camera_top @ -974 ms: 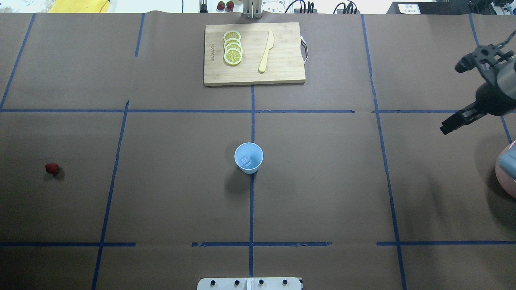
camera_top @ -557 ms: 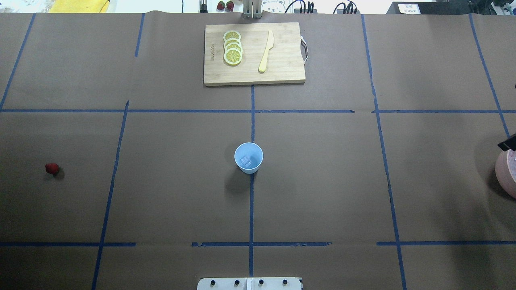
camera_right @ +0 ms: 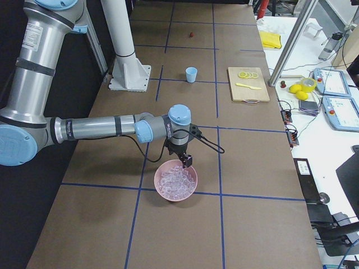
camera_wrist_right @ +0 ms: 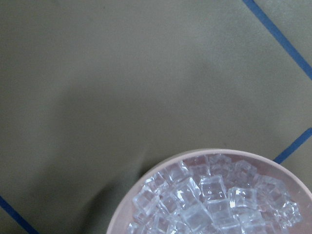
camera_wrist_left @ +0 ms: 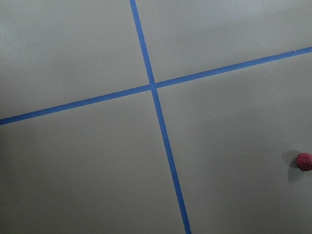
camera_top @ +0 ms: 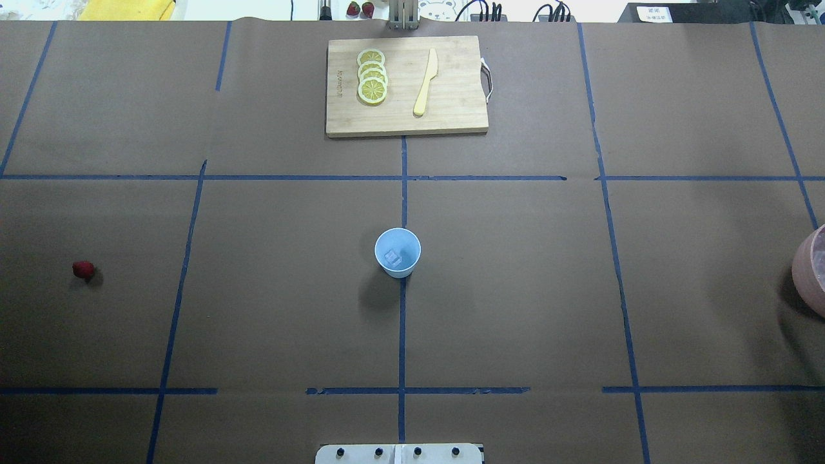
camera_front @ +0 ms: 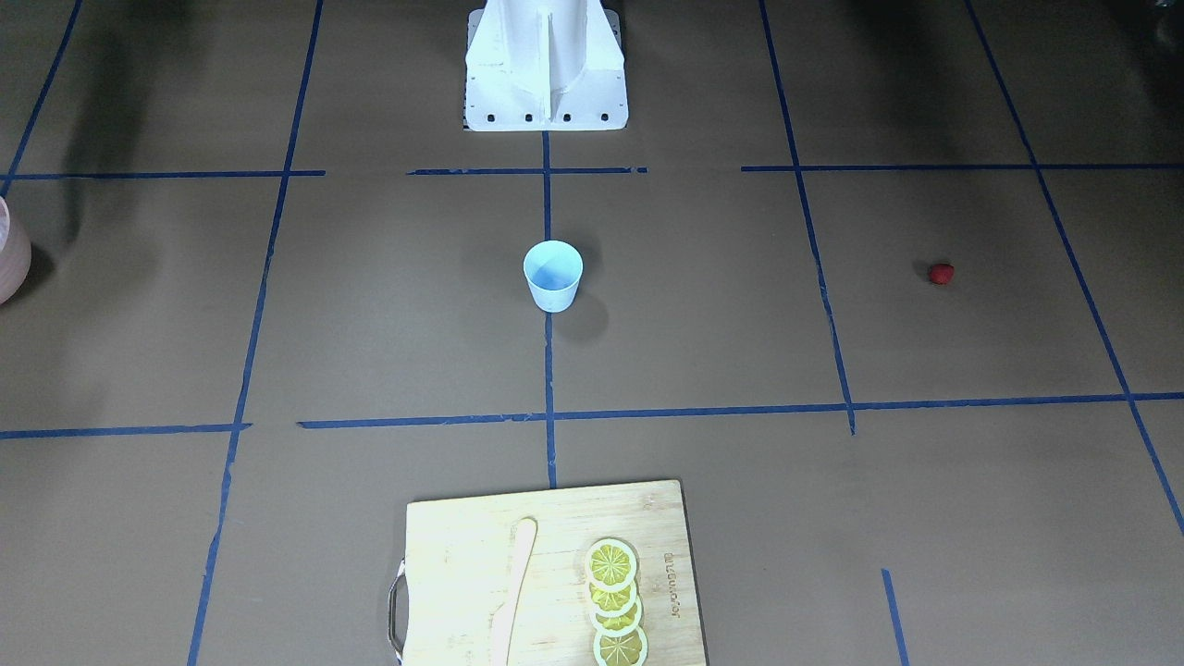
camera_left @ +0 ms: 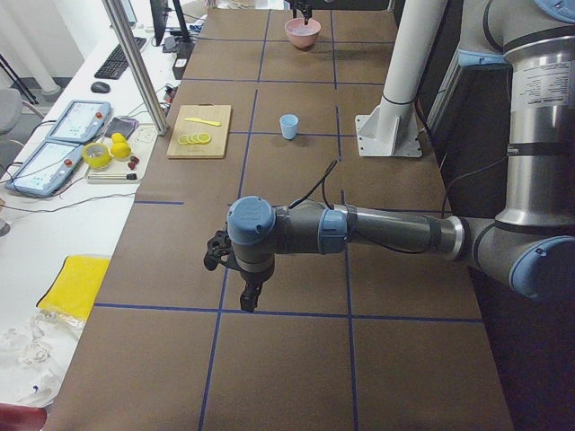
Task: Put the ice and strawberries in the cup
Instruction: 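Grasp another ice cube from the pink bowl with the right gripper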
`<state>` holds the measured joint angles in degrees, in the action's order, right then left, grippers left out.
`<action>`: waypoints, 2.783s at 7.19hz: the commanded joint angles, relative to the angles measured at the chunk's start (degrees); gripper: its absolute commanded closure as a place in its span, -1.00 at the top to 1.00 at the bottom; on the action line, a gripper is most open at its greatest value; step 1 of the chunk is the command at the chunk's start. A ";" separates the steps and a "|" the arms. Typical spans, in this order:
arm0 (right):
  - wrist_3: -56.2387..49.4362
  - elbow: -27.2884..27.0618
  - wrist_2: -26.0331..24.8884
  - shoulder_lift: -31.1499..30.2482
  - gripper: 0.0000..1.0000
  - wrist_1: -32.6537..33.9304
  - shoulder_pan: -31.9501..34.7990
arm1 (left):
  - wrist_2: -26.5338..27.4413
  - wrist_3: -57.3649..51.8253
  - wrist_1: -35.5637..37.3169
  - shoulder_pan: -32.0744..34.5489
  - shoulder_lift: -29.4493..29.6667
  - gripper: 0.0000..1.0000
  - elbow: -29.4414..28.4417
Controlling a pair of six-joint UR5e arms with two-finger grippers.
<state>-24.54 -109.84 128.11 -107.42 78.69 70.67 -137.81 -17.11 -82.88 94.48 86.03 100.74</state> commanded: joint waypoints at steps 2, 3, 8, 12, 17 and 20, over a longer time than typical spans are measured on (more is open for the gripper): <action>-9.89 4.36 -0.31 0.19 1.00 -0.82 0.17 | 0.00 -0.03 0.00 -0.09 -0.24 1.00 -0.02; -10.00 4.37 -0.40 0.37 0.99 -0.82 0.17 | 0.00 -0.03 0.00 0.00 -0.24 1.00 -0.02; -9.92 8.85 -1.19 3.27 0.93 -0.91 0.08 | 0.00 -0.03 0.00 0.00 -0.24 1.00 -0.02; -9.92 10.26 -2.16 3.10 0.86 -0.99 -0.27 | 0.00 -0.03 0.00 0.00 -0.24 1.00 0.07; -9.83 10.26 -1.81 2.83 0.71 -0.91 -1.23 | 0.00 -0.03 -0.09 0.00 -0.24 1.00 0.07; -9.92 10.26 -1.63 2.66 0.54 -0.91 -1.58 | 0.00 -0.03 -0.09 0.00 -0.24 1.00 0.07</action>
<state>-34.44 -99.52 126.34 -104.71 77.78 69.21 -137.81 -17.14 -82.97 94.48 85.78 100.82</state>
